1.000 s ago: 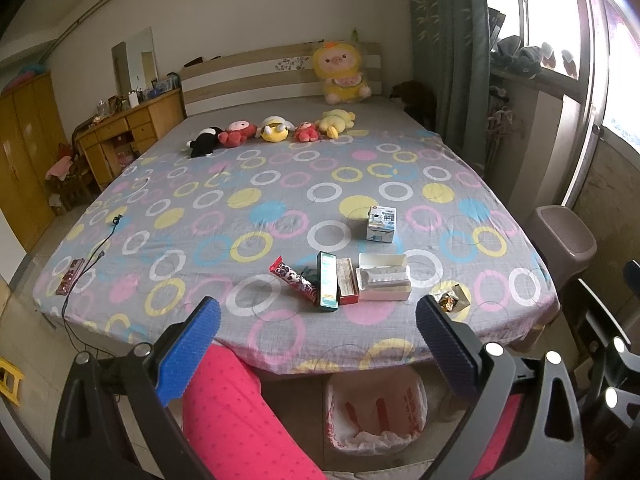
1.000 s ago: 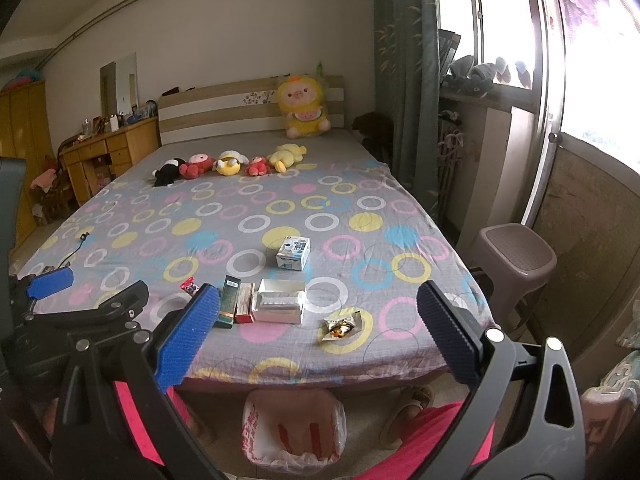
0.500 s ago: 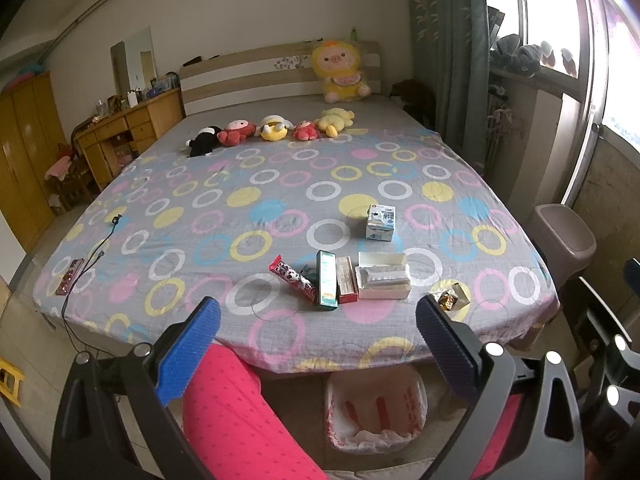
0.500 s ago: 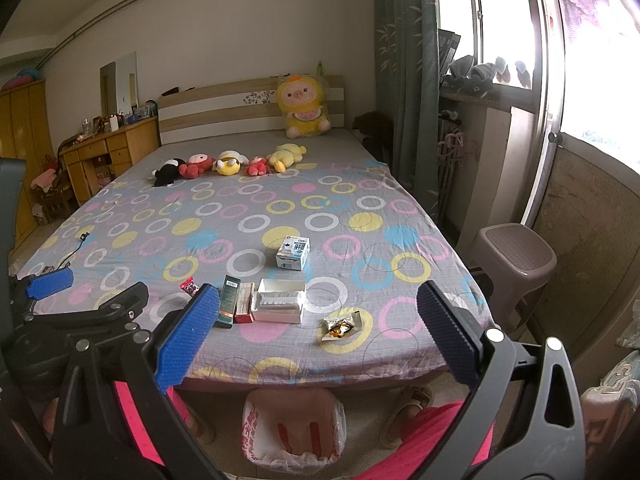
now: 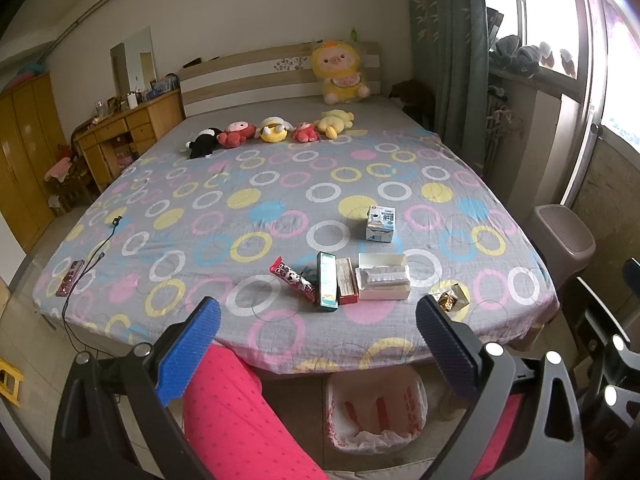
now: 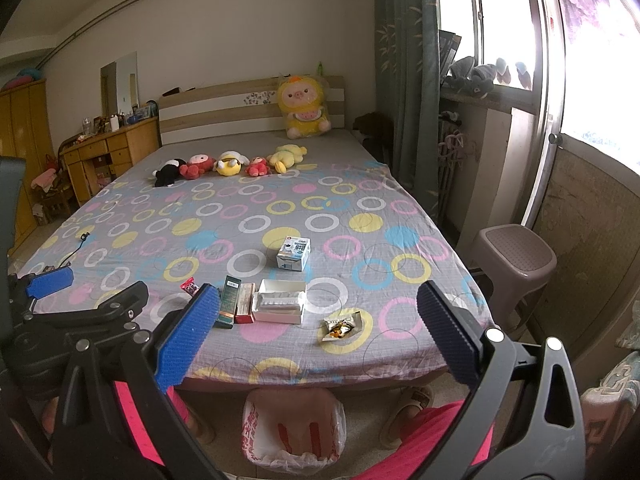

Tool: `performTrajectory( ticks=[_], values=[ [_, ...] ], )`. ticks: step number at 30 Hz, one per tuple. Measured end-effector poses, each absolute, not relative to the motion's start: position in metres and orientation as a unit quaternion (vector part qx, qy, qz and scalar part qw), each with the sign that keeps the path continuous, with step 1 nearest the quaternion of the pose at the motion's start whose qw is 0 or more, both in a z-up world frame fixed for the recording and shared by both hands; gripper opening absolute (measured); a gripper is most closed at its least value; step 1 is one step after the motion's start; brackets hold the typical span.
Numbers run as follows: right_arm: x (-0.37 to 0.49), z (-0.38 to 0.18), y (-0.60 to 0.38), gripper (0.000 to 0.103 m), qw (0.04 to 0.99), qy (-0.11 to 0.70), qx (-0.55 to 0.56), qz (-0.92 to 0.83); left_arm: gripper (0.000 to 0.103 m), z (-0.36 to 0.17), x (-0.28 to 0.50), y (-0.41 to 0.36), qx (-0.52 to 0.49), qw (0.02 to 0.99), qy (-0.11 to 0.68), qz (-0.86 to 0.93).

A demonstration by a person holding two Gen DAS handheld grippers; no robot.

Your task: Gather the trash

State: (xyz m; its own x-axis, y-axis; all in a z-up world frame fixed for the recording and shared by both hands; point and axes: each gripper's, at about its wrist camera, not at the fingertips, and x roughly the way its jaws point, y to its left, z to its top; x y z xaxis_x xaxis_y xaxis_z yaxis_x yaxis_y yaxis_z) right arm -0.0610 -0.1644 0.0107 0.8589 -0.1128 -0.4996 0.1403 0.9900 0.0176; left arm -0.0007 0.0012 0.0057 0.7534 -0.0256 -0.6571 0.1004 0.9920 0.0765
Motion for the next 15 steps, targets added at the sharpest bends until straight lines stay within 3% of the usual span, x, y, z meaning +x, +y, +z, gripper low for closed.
performTrajectory(
  ticks=[15],
  values=[
    [-0.055,0.010,-0.165,0.097,0.961,0.269,0.027,-0.063,0.096,-0.006,0.004,0.002,0.050,0.929,0.365,-0.031]
  ],
)
